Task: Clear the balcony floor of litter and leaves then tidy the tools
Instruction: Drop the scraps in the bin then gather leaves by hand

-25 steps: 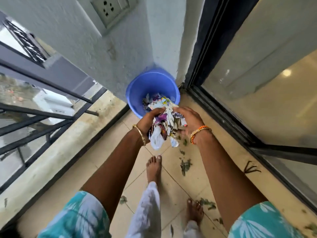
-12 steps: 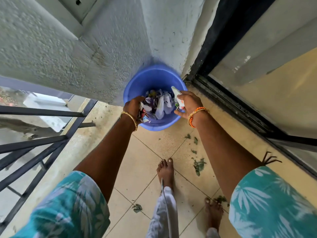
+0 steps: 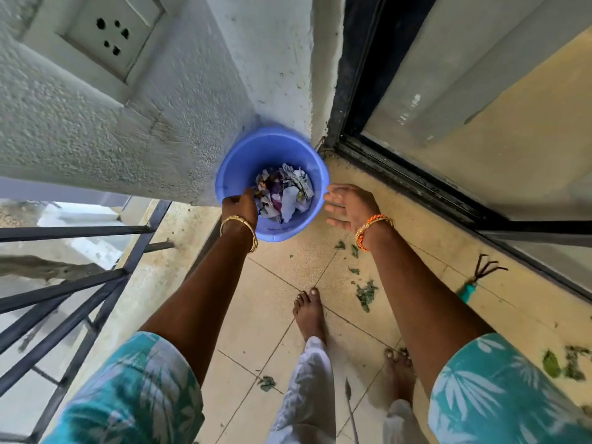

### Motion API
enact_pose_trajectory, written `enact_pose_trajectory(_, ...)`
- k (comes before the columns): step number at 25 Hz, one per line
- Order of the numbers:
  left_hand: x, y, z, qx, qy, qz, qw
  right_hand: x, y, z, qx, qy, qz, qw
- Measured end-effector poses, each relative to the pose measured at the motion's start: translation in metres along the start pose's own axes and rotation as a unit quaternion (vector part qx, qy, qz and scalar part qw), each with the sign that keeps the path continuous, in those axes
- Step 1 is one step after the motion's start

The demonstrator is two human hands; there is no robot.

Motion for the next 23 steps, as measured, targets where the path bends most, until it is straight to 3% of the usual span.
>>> enact_pose_trajectory(2, 0.013, -0.006, 0.001, -0.070, 0.003, -0.047, 0.996, 0.013, 0.014, 0.023, -0.032, 0.040, 0.015, 0.999)
enact_pose_trajectory(5, 0.064, -0.010, -0.004, -0.180, -0.036, -0.166, 0.969, 0.045, 0.044, 0.071, -0.098, 0.161, 0.066, 0.980)
enact_pose_trajectory(9, 0.158, -0.040, -0.021, -0.311, -0.160, -0.355, 0.867, 0.103, 0.113, 0.140, 0.027, 0.291, 0.125, 0.948)
enact_pose_trajectory(12, 0.230, -0.069, -0.034, -0.400, -0.238, -0.453, 0.760, 0.144, 0.154, 0.173, 0.144, 0.313, 0.199, 0.917)
enact_pose_trajectory(15, 0.310, -0.093, -0.051, -0.470, -0.287, -0.574, 0.606, 0.188, 0.202, 0.224, 0.177, 0.398, 0.235, 0.869)
enact_pose_trajectory(19, 0.401, -0.150, -0.067, -0.543, -0.305, -0.675, 0.396, 0.249, 0.304, 0.303, 0.076, 0.512, 0.112, 0.848)
enact_pose_trajectory(23, 0.495, -0.229, -0.061, -0.564, -0.322, -0.725, 0.231, 0.336, 0.396, 0.354, -0.003, 0.602, 0.035, 0.798)
Point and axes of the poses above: each hand's wrist, its own x-axis away from the middle knuckle, its own z-axis out of the back of the hand, y = z × x, the point moved 8 cm from there along -x, towards the middle knuckle, and after that the axes turned 11 degrees about y, right-handed, at the moved point
